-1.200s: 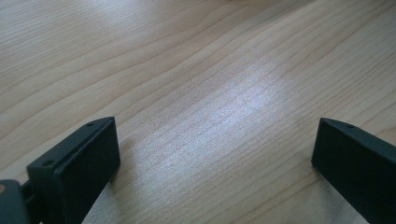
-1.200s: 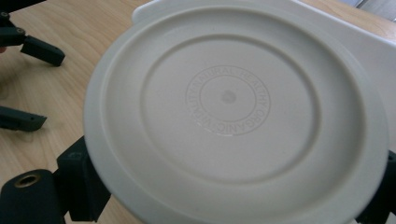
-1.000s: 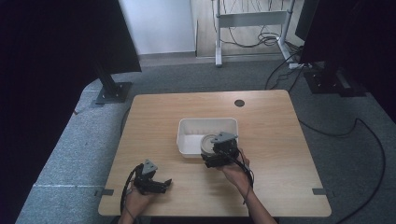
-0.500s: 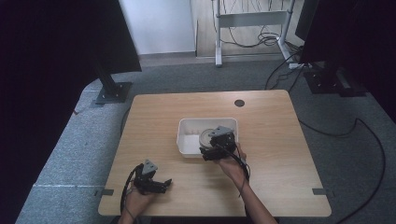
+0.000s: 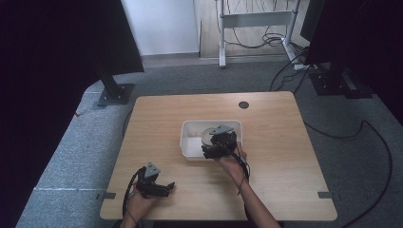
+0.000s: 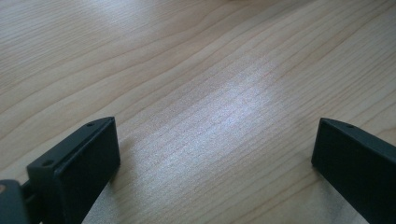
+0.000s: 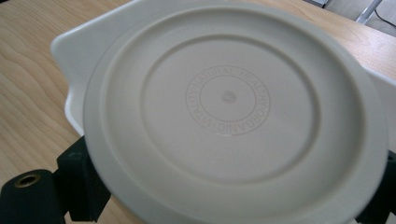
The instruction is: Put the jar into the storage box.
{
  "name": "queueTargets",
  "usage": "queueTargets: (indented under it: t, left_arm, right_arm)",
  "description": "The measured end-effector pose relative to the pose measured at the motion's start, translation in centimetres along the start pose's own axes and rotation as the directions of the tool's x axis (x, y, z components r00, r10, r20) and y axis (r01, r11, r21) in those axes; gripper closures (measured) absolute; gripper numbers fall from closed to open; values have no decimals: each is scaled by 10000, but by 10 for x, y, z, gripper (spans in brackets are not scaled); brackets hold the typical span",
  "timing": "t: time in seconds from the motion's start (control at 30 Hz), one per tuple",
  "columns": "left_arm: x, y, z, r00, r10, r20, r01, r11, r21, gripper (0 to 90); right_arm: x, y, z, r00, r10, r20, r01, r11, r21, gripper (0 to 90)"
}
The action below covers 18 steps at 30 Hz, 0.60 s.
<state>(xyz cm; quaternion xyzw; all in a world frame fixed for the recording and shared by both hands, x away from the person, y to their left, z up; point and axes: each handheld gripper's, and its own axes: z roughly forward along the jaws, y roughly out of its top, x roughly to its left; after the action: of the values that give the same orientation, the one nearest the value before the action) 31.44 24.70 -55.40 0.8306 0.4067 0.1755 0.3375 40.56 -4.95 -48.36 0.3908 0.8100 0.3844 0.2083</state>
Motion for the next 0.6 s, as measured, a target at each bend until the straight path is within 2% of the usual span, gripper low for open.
queueTargets:
  t: [0.37, 0.6]
  left_arm:
    - [0, 0, 0, 10000, -4, 4, 4, 10000, 6, 6]
    - [0, 0, 0, 10000, -5, 3, 5, 10000, 4, 5]
  right_arm:
    - [1, -5, 17, 9995, 151, 287, -157, 9997, 195, 92]
    - [3, -8, 27, 9992, 77, 398, -89, 9995, 292, 92]
